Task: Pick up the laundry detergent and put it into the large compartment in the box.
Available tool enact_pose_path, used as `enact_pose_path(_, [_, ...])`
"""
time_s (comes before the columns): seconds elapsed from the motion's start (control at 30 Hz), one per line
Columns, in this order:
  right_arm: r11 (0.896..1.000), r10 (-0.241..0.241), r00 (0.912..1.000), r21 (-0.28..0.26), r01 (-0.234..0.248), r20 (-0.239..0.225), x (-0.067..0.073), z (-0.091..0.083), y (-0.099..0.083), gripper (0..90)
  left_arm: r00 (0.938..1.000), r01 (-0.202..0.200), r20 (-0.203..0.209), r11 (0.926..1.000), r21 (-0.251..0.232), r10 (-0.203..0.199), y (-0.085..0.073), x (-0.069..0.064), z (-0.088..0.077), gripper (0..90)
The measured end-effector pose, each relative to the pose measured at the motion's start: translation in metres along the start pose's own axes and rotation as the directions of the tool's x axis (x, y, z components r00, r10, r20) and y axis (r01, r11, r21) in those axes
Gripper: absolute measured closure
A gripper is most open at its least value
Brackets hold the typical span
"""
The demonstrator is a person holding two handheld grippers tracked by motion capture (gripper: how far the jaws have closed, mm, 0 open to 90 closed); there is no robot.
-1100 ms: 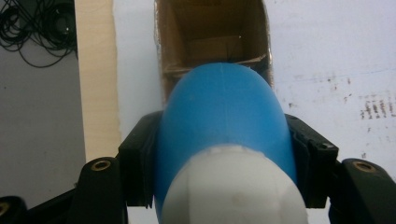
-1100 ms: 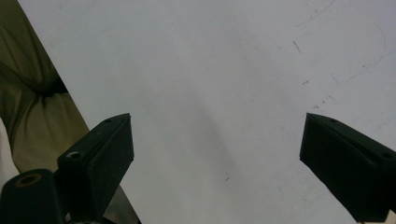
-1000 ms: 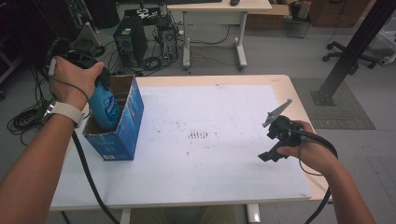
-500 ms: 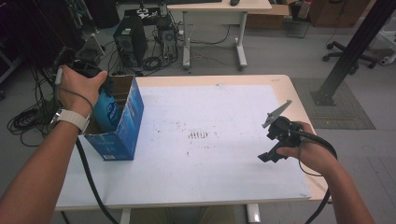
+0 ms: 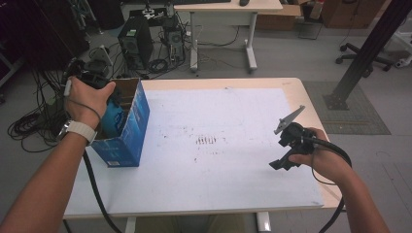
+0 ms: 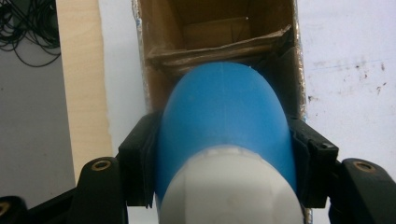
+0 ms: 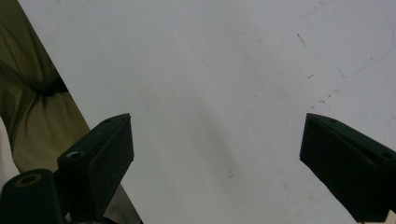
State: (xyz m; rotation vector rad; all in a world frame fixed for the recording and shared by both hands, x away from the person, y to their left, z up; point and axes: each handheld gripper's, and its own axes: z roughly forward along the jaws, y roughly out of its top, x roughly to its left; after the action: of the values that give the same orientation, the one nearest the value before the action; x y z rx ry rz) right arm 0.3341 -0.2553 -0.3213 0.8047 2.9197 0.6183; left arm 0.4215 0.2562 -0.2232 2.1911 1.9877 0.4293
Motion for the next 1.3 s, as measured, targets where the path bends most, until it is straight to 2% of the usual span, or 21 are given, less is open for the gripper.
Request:
enact_pose_path(0.83, [1.0, 0.004, 1.0, 0.004, -0.004, -0.008, -0.001, 0.005, -0.002, 9.9, 1.0, 0.002, 0.001, 0.9997, 0.026, -0.002, -0.013, 0.001, 0.036, 37.4])
enact_pose_path(1.3, [1.0, 0.011, 0.9999, 0.007, -0.011, -0.009, -0.001, 0.007, -0.004, 9.9, 1.0, -0.005, -0.001, 0.9997, 0.026, 0.005, -0.015, -0.001, 0.046, 37.4])
